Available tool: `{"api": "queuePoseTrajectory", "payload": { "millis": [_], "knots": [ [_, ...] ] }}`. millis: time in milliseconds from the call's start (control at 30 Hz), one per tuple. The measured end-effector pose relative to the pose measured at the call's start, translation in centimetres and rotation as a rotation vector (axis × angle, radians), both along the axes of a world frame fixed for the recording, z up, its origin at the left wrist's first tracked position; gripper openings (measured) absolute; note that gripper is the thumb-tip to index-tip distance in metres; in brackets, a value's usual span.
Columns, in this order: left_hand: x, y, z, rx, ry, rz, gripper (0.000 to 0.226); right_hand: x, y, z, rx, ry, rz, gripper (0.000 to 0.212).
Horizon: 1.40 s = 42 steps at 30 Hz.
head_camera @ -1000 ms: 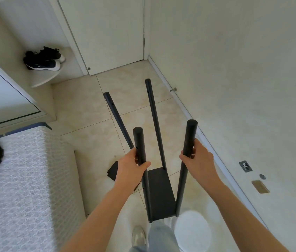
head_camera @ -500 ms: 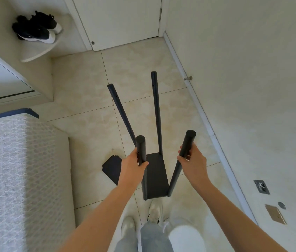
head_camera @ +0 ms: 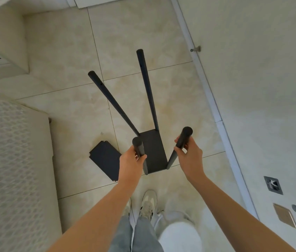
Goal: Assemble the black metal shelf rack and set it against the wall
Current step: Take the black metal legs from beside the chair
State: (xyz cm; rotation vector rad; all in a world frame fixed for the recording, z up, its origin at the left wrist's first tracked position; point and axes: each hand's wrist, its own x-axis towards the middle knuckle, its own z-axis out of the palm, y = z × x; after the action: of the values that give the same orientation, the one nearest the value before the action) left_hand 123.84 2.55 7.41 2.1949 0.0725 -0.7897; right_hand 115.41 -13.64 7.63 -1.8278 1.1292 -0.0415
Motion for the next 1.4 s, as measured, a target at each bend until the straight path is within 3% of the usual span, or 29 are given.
{"api": "queuePoseTrajectory", "payload": {
  "millis": [333,733,1167,1300,1400],
  "knots": [
    [-3.0,-1.4,-5.6,-0.008,-0.11,-0.112,0.019,-1.1,-0.7,-6.2,0.052,-0.048,-0.018,0.045],
    [-6.0,-0.5,-6.3,0.061,0.01,-0.308,0.024,-5.5,-2.0,-8.6,-0.085,0.052,0.162,0.029],
    [-7.3,0.0,-8.0,0.099,0.064,-0.298,0.035,-8.3,-1.3,-9.7,-0.056,0.05,0.107,0.027],
    [-10.4,1.0,-6.8,0.126,0.059,-0.377,0.036,-10.7,0.3,-9.3,-0.068,0.077,0.07,0.032],
    [-10.3,1.9,-7.7,0.122,0.057,-0.314,0.038,-10.3,0.9,-10.0,-0.034,0.138,0.067,0.038]
  ]
}}
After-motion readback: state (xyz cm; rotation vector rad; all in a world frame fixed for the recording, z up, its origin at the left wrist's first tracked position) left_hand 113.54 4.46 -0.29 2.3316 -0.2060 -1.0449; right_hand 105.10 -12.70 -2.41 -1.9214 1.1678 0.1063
